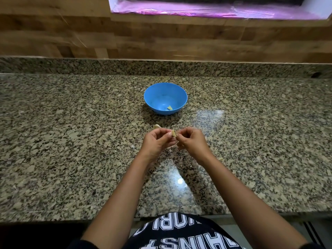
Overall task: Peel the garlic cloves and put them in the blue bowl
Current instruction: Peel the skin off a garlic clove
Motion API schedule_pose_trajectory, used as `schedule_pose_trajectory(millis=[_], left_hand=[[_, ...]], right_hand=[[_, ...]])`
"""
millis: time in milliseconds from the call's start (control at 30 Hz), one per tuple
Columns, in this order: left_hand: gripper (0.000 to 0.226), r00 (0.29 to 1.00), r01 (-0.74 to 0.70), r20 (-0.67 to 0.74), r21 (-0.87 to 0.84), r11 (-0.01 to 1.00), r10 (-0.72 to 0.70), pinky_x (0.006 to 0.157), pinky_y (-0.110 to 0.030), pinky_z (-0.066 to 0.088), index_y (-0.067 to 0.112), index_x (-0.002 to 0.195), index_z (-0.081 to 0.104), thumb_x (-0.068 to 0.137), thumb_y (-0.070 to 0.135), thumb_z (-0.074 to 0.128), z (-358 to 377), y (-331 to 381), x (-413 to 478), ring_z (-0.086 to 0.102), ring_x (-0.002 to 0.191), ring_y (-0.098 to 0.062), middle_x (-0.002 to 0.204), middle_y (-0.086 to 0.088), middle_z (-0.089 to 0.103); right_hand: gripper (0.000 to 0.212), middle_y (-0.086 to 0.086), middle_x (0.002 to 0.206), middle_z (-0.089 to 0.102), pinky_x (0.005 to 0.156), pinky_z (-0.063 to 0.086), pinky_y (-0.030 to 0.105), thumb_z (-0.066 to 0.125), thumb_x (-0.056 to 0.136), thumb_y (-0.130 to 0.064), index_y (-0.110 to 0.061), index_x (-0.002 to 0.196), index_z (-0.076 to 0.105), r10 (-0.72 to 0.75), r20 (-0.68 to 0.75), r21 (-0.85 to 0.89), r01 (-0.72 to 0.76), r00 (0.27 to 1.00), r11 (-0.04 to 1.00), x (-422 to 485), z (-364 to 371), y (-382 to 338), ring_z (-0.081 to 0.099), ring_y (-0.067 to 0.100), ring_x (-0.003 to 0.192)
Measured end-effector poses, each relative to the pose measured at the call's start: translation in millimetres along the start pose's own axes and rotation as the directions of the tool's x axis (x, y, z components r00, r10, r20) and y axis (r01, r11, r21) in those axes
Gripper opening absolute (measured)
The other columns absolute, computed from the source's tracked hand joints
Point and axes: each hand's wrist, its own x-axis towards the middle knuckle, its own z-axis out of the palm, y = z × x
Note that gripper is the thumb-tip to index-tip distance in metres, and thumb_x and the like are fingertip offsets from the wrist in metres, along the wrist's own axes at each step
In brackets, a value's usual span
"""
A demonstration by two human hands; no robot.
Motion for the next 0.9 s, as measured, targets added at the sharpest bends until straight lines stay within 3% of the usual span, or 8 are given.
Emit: schedule_pose_trajectory(millis=[167,333,500,700,800,900], left_hand=[[0.007,0.999,0.034,-0.012,-0.133,0.991,-0.036,0.062,-0.020,0.057,-0.001,0.085,0.058,0.087,-0.006,0.055,-1,1,-2,0.067,0.061,-0.015,0.074,-0.011,0.067],[0.007,1.000,0.022,-0.021,-0.006,1.000,-0.022,0.065,-0.021,0.057,0.001,0.086,0.065,0.085,-0.004,0.059,3,-4,2,0.066,0.064,-0.013,0.081,-0.012,0.068],[0.005,0.999,0.050,-0.022,0.000,0.999,-0.050,0.066,-0.022,0.057,0.002,0.086,0.067,0.081,0.003,0.066,6,2,3,0.066,0.066,-0.014,0.076,-0.008,0.070],[0.011,0.998,0.061,-0.002,-0.170,0.983,-0.062,0.060,-0.018,0.055,-0.006,0.094,0.065,0.085,-0.006,0.058,14,7,2,0.066,0.063,-0.013,0.077,-0.010,0.071],[0.011,0.999,-0.042,-0.030,0.124,0.991,0.046,0.063,-0.020,0.055,0.003,0.093,0.070,0.084,0.005,0.066,13,2,4,0.062,0.067,-0.014,0.081,-0.008,0.071],[0.010,0.955,-0.231,-0.022,0.575,0.785,0.297,0.069,-0.022,0.055,0.012,0.090,0.072,0.082,0.017,0.071,11,0,6,0.063,0.074,-0.012,0.086,-0.005,0.068]], right_hand=[[0.013,0.018,0.087,0.068,0.066,0.058,0.029,0.060,0.086,0.003,0.003,0.098,0.064,0.012,0.091,0.239,-0.034,0.996,0.970,-6,-3,-4,0.066,0.022,0.070],[0.007,0.015,0.083,0.069,0.071,0.058,0.031,0.066,0.083,-0.001,-0.007,0.085,0.067,-0.007,-0.020,0.197,0.011,1.000,0.980,-7,-2,-3,0.065,0.024,0.073],[0.016,0.006,0.083,0.069,0.075,0.057,0.028,0.066,0.083,0.000,-0.016,0.081,0.067,-0.121,-0.115,0.033,0.126,0.986,0.992,-5,-3,-3,0.067,0.019,0.081],[0.015,0.015,0.092,0.070,0.075,0.057,0.029,0.064,0.083,0.000,-0.002,0.097,0.066,-0.048,-0.058,0.400,0.068,0.997,0.914,-4,-5,-5,0.067,0.020,0.081],[0.015,0.012,0.089,0.070,0.067,0.056,0.024,0.062,0.085,-0.001,0.000,0.098,0.067,-0.040,-0.057,0.438,0.061,0.998,0.897,-4,-4,-2,0.067,0.018,0.075],[0.012,0.012,0.083,0.068,0.063,0.055,0.022,0.059,0.087,0.000,-0.001,0.096,0.066,-0.030,-0.066,0.472,0.058,0.997,0.879,-2,-4,-1,0.065,0.018,0.072]])
